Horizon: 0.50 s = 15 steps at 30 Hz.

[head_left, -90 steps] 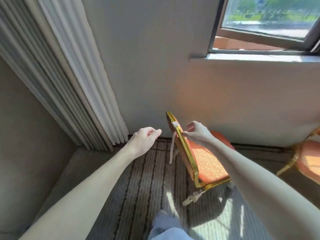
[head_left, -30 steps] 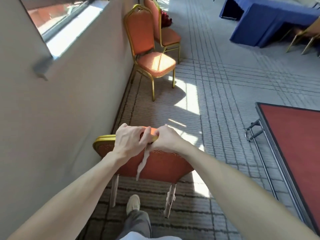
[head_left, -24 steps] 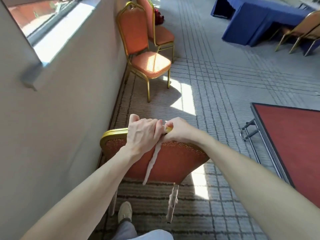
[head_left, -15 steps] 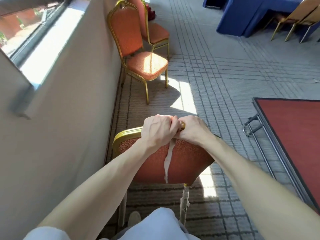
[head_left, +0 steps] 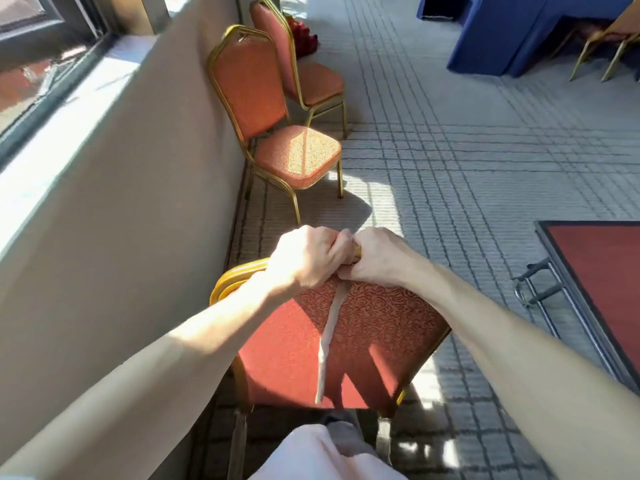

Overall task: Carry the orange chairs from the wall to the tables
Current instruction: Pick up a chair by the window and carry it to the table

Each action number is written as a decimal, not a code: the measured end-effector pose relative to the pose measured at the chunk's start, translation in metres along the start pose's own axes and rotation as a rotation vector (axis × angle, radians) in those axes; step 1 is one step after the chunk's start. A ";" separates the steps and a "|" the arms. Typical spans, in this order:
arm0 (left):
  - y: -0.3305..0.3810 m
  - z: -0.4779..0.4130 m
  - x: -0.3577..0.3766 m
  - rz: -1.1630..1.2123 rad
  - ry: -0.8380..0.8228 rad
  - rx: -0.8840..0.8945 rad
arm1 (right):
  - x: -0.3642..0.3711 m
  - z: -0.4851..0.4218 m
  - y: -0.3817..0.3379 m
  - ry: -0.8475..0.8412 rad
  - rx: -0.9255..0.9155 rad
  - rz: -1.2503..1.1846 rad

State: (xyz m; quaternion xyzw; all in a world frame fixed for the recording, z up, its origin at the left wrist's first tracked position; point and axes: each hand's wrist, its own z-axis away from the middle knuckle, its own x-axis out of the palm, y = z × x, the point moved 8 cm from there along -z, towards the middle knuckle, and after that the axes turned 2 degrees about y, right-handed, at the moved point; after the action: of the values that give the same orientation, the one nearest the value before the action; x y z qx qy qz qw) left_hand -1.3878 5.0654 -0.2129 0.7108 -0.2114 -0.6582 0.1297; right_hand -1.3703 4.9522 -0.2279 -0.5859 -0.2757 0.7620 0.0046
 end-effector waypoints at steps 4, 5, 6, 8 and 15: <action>0.031 -0.077 0.013 -0.056 -0.066 0.063 | -0.036 -0.048 0.050 -0.028 0.022 -0.040; 0.040 -0.089 0.018 -0.053 -0.071 0.093 | -0.040 -0.051 0.060 -0.040 0.038 -0.051; 0.053 -0.112 0.021 -0.050 -0.061 0.111 | -0.053 -0.062 0.078 -0.037 0.061 -0.059; 0.076 -0.144 0.029 -0.094 -0.030 0.171 | -0.075 -0.073 0.106 -0.026 0.112 -0.076; 0.137 -0.229 0.053 -0.152 -0.018 0.435 | -0.136 -0.086 0.171 0.179 0.192 -0.011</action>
State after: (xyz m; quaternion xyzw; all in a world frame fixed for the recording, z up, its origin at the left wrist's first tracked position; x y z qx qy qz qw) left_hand -1.1766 4.8984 -0.1732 0.7301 -0.2951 -0.6113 -0.0784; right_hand -1.1965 4.7981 -0.1938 -0.6470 -0.2030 0.7295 0.0895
